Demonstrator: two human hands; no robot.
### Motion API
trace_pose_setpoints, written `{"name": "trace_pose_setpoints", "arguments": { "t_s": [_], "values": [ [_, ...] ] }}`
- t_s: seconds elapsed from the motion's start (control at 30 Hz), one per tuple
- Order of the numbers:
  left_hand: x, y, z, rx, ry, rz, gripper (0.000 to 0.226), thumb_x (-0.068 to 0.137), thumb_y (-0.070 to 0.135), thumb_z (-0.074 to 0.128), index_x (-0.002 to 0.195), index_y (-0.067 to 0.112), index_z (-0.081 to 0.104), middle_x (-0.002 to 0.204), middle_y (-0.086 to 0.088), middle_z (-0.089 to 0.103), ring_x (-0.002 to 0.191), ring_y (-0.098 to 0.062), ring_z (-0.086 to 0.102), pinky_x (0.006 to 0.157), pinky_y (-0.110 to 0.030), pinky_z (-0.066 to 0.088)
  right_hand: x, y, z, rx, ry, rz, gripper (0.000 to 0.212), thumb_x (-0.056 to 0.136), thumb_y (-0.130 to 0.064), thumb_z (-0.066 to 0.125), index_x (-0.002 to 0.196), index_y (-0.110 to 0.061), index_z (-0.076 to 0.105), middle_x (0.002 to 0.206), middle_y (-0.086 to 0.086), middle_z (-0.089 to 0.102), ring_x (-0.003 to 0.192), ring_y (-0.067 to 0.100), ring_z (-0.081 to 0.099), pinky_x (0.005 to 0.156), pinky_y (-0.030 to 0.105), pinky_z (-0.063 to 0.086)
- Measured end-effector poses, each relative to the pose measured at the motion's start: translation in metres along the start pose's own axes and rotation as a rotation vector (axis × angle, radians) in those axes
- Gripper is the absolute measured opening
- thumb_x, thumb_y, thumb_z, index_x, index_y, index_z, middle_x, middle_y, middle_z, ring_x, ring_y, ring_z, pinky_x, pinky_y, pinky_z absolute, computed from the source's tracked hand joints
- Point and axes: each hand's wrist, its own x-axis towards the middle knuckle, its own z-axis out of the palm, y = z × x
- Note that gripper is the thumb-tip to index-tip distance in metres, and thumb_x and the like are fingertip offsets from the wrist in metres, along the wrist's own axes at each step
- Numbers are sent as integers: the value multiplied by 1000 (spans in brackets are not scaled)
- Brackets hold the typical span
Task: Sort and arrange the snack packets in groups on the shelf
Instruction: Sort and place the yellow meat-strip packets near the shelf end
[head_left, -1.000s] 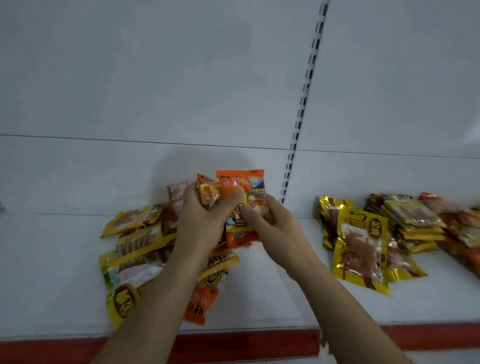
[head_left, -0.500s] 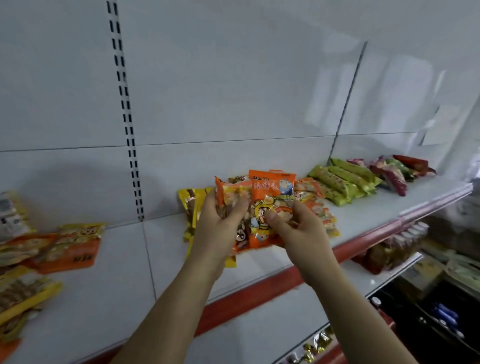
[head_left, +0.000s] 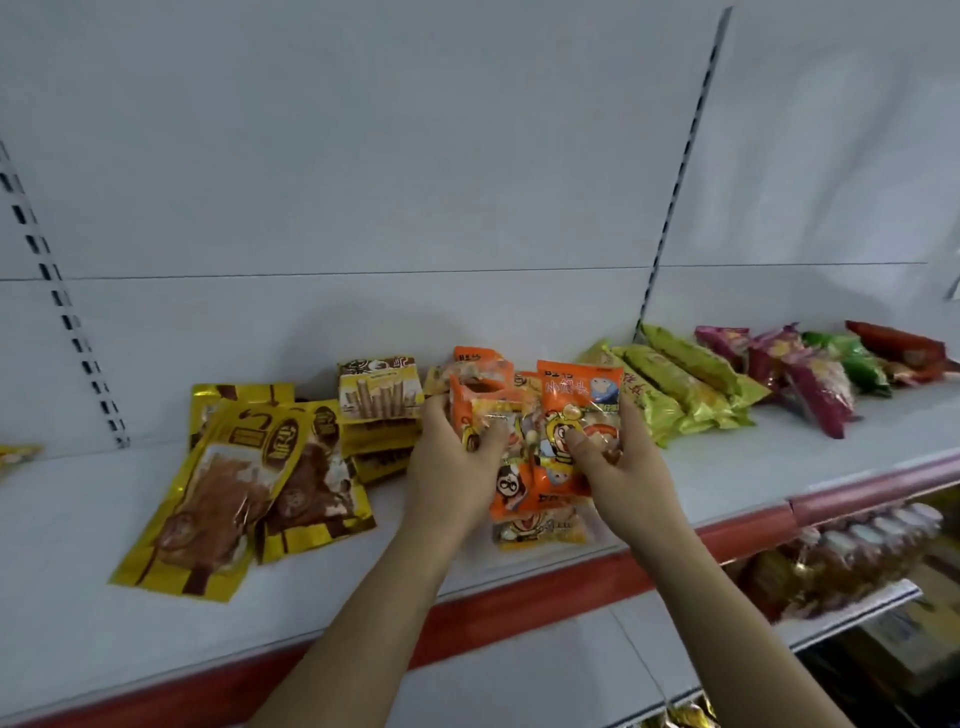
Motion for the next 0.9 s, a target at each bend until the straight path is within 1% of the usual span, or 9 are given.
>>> {"name": "trace_pose_setpoints", "arguments": {
  "t_s": [0.07,0.17,0.27,0.37,0.53,0.63,0.73,0.83,0.9],
  "values": [
    [-1,0,7,255,96,61,54,96,50,64,137,20,45,95,16,60,94,-16,66,72,-31,53,10,8,-6,-102,-36,-17,70,93,-49,60,153,-32,27,114,-8,67,105,21,66,91,48,54],
    [4,-3,12,431,135,38,49,96,61,56,113,16,58,93,2,67,87,-22,66,73,-40,57,17,17,-12,-154,-107,-30,79,98,-44,56,159,-32,8,96,-7,62,94,23,64,87,43,52],
    [6,-9,13,401,49,-50,51,95,66,52,97,17,64,86,1,68,80,-18,65,71,-38,55,25,23,-19,-181,-153,27,65,97,-49,54,155,-40,27,128,-6,59,116,23,57,99,40,46],
    [4,-16,13,296,35,-88,51,90,71,56,100,22,69,90,6,73,83,-15,68,75,-40,59,29,28,-23,-149,-136,71,55,93,-55,53,145,-37,48,141,-1,57,122,21,55,99,39,45],
    [-3,-21,16,193,84,-113,65,81,73,64,121,23,60,110,8,71,101,-18,70,85,-38,58,18,29,-23,-377,-126,-10,83,79,-83,45,143,-30,48,133,1,57,111,22,60,93,41,50],
    [-5,-20,11,546,-11,-121,79,80,92,36,103,22,65,93,5,72,86,-20,69,75,-36,57,12,29,-24,-506,-66,-42,75,87,-72,44,145,-25,48,144,7,47,131,29,44,106,45,42],
    [-9,-10,6,903,-97,-104,92,89,85,9,77,13,65,74,-5,65,70,-22,63,66,-33,51,4,27,-24,-570,-88,-70,71,94,-66,37,149,-22,40,156,8,33,142,31,31,112,45,33],
    [-5,-2,1,1056,-297,-73,81,103,63,0,136,15,57,87,-8,64,86,-26,66,81,-41,56,-4,26,-24,-572,-159,-90,77,93,-71,28,156,-26,24,159,-2,31,141,26,35,109,46,38],
    [-4,2,-3,1114,-288,-53,74,106,57,0,145,19,49,91,-8,65,91,-28,67,82,-42,57,-6,26,-27,-606,-156,-121,78,92,-73,26,156,-29,22,158,-4,33,140,24,38,108,46,41]
  ]
}}
